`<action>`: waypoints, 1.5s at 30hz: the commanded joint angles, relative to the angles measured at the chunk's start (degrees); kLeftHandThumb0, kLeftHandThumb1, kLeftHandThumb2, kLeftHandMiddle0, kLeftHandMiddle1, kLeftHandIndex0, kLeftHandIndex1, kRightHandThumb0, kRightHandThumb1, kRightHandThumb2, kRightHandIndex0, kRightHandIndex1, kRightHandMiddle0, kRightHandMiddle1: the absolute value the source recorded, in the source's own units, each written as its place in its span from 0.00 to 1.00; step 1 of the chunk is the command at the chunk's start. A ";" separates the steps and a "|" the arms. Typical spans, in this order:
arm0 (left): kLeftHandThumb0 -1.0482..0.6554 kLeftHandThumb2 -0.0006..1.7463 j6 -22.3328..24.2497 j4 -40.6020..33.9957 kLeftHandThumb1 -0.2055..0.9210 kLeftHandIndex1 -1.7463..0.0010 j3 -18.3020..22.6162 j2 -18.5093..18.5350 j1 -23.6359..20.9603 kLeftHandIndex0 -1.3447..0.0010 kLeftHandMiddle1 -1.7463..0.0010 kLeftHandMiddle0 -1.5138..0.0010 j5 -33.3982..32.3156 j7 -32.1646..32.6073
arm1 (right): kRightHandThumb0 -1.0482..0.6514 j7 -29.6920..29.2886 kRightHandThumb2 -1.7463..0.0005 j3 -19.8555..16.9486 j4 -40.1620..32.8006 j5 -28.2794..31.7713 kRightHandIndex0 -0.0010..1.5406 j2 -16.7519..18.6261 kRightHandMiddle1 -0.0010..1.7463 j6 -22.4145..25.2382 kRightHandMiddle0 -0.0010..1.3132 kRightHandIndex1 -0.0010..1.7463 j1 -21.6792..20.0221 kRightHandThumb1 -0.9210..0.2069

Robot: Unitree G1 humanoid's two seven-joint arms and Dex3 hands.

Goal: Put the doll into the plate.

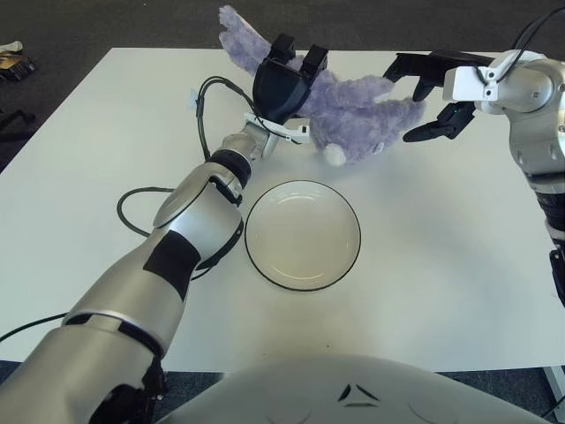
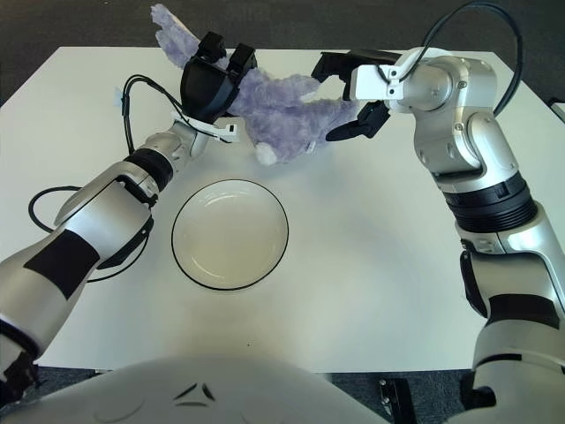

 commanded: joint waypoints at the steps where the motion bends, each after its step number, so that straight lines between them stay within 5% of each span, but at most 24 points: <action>1: 0.90 0.79 0.65 -0.36 0.42 0.00 0.13 -0.22 -2.17 0.33 0.00 0.57 -0.14 1.56 | 0.07 -1.42 0.68 -0.09 4.45 0.97 0.06 0.57 0.51 -5.83 0.00 0.96 0.34 0.28; 8: 0.90 0.79 1.07 -0.41 0.41 0.00 -0.19 -0.48 -2.60 0.32 0.00 0.57 0.19 2.65 | 0.04 0.38 0.72 -0.68 7.65 3.81 0.14 1.89 0.52 -8.23 0.00 1.00 0.38 0.24; 20: 0.90 0.79 0.02 -0.68 0.41 0.00 -0.11 -0.77 -3.23 0.32 0.00 0.57 0.15 4.39 | 0.04 0.81 0.74 1.28 11.03 0.22 0.27 3.44 0.48 -6.39 0.00 1.00 -1.18 0.22; 26: 0.90 0.79 -0.74 -0.83 0.41 0.00 0.10 -0.87 -3.63 0.32 0.00 0.57 -0.03 5.49 | 0.04 -0.10 0.75 1.94 12.80 -1.93 0.22 4.12 0.45 -6.33 0.00 1.00 -1.05 0.21; 33: 0.89 0.76 -1.04 -1.00 0.45 0.00 0.30 -1.11 -4.27 0.36 0.00 0.59 -0.17 6.88 | 0.03 -1.06 0.79 2.42 16.61 -3.42 0.35 5.05 0.43 -6.22 0.00 1.00 -1.64 0.18; 37: 0.89 0.75 -1.09 -1.01 0.47 0.00 0.44 -1.19 -4.38 0.36 0.00 0.60 -0.29 7.15 | 0.03 -0.59 0.79 2.53 17.44 -3.74 0.16 5.26 0.41 -6.21 0.00 0.99 -2.04 0.17; 45: 0.88 0.73 -1.55 -1.19 0.49 0.00 1.15 -1.56 -4.44 0.40 0.00 0.62 -0.97 7.16 | 0.02 -1.24 0.80 2.94 20.68 -4.19 0.03 5.97 0.40 -6.80 0.00 0.81 -2.84 0.16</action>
